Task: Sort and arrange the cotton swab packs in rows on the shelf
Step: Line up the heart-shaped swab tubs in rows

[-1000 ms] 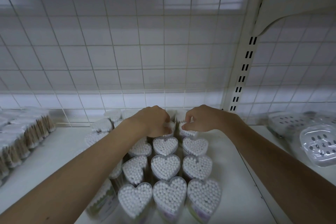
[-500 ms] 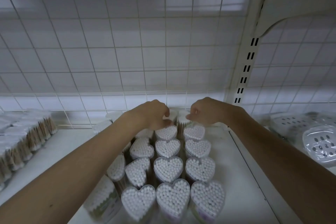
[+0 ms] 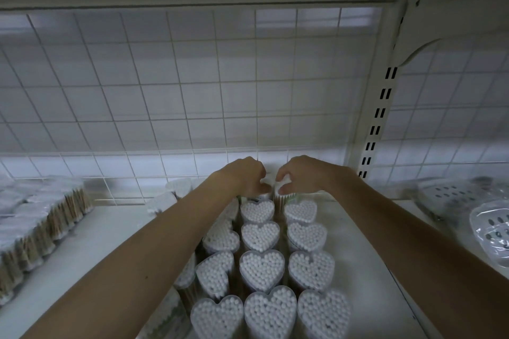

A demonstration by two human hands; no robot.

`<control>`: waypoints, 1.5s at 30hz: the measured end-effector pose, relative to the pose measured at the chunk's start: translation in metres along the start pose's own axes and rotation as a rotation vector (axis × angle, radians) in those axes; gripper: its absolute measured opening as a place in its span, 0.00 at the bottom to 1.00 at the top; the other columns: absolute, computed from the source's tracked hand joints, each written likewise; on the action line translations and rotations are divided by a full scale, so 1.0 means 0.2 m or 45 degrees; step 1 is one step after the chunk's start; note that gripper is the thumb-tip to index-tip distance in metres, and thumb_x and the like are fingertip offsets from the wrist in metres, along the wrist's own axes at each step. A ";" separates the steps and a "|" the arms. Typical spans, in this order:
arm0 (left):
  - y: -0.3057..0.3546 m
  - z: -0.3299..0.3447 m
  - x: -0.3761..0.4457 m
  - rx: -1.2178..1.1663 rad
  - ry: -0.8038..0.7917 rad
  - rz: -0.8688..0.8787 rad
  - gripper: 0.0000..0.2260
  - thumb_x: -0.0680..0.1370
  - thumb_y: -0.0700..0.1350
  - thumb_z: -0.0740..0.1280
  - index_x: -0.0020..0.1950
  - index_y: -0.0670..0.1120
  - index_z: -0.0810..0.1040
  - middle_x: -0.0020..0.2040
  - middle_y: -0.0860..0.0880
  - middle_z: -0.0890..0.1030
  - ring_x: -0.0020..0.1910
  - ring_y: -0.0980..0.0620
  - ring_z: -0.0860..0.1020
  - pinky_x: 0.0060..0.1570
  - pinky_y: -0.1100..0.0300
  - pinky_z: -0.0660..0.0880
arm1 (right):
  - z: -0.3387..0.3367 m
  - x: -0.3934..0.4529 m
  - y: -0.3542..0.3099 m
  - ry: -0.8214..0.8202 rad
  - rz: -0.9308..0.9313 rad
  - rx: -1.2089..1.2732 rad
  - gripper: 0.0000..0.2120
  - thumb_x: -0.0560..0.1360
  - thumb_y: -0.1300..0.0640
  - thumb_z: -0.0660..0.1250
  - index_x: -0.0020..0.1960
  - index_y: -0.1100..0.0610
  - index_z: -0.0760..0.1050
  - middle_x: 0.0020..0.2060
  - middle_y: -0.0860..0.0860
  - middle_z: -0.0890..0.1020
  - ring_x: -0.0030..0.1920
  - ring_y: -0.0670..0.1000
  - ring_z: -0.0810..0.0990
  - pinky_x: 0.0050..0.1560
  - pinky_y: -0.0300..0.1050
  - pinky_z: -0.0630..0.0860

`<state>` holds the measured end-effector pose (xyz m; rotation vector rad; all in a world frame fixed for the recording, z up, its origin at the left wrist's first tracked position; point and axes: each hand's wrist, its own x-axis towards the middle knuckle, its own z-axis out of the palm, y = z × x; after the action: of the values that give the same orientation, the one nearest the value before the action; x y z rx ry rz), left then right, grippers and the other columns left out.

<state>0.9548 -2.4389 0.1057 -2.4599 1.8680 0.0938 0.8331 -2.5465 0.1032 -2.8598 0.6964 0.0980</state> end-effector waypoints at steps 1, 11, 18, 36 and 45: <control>0.00 0.01 0.00 -0.018 -0.004 -0.006 0.22 0.77 0.58 0.61 0.59 0.41 0.77 0.57 0.44 0.77 0.56 0.45 0.75 0.50 0.57 0.71 | 0.00 0.00 0.00 -0.006 0.008 -0.005 0.20 0.72 0.46 0.68 0.62 0.51 0.74 0.56 0.50 0.75 0.50 0.49 0.73 0.48 0.40 0.67; -0.02 -0.01 -0.02 -0.072 -0.089 -0.013 0.21 0.74 0.53 0.66 0.64 0.44 0.74 0.61 0.47 0.75 0.60 0.47 0.73 0.51 0.60 0.69 | 0.05 0.00 0.00 0.125 0.077 -0.292 0.24 0.71 0.37 0.65 0.52 0.56 0.73 0.49 0.52 0.74 0.44 0.51 0.72 0.41 0.44 0.67; -0.03 -0.01 -0.03 -0.075 -0.119 -0.005 0.26 0.74 0.54 0.67 0.70 0.47 0.68 0.67 0.48 0.72 0.64 0.49 0.71 0.60 0.58 0.69 | 0.07 0.01 0.00 -0.008 0.171 -0.091 0.28 0.65 0.43 0.73 0.58 0.54 0.68 0.49 0.49 0.66 0.46 0.51 0.71 0.49 0.52 0.75; -0.02 -0.02 -0.04 -0.050 -0.146 -0.001 0.25 0.76 0.55 0.64 0.71 0.50 0.66 0.71 0.50 0.66 0.68 0.50 0.66 0.62 0.59 0.65 | -0.22 -0.19 0.09 0.210 0.079 0.202 0.14 0.70 0.48 0.68 0.51 0.52 0.69 0.44 0.48 0.73 0.39 0.46 0.72 0.34 0.39 0.66; -0.01 -0.02 -0.05 -0.039 -0.170 -0.001 0.25 0.77 0.54 0.63 0.72 0.49 0.65 0.72 0.50 0.64 0.69 0.50 0.64 0.63 0.58 0.64 | -0.25 -0.24 0.09 0.281 0.112 0.316 0.12 0.76 0.49 0.63 0.54 0.54 0.67 0.48 0.52 0.77 0.38 0.48 0.76 0.36 0.41 0.73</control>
<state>0.9545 -2.4299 0.1109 -2.4082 1.8239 0.2810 0.7831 -2.5514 0.1534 -2.6247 0.8128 -0.2763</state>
